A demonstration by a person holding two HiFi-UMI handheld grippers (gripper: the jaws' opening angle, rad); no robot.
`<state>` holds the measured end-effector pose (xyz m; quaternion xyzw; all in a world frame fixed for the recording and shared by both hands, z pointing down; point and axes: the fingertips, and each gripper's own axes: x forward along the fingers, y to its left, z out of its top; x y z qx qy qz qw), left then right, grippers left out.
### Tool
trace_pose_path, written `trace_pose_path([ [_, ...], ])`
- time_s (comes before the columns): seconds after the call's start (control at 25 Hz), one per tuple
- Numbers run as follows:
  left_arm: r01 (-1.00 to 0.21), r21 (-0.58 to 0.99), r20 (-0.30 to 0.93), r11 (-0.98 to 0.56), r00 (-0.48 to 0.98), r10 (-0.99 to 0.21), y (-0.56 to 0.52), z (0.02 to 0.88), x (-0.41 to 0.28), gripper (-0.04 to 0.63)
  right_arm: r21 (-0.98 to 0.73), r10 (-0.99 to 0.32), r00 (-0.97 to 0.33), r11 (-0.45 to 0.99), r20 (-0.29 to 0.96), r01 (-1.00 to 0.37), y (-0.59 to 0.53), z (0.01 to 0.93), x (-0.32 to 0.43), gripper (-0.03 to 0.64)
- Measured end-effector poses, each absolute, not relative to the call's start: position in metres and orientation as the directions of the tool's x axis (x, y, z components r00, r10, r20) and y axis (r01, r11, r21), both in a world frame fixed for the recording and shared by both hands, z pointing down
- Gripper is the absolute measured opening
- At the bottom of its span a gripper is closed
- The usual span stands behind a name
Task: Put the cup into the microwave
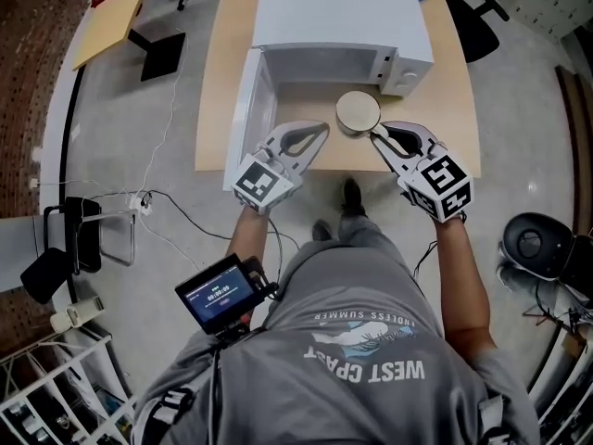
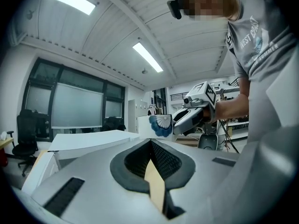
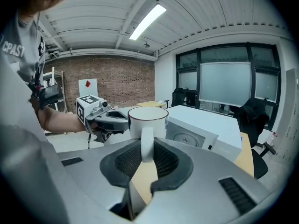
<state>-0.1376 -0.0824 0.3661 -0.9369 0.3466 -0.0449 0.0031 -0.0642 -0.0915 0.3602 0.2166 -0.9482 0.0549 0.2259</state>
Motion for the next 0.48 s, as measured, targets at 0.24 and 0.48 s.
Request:
trace_pose_path([
  [0.24, -0.665, -0.035, 0.123, -0.746, 0.738, -0.664, -0.122, 0.398, -0.136, 0.021, -0.041, -0.366, -0.805, 0.900, 0.467, -0.434, -0.132, 0.399, -0.064, 0.067],
  [0.48, -0.685, -0.002, 0.135, -0.729, 0.722, -0.679, -0.143, 0.414, -0.146, 0.021, -0.052, -0.370, -0.795, 0.893, 0.481, -0.447, -0.157, 0.419, -0.076, 0.067],
])
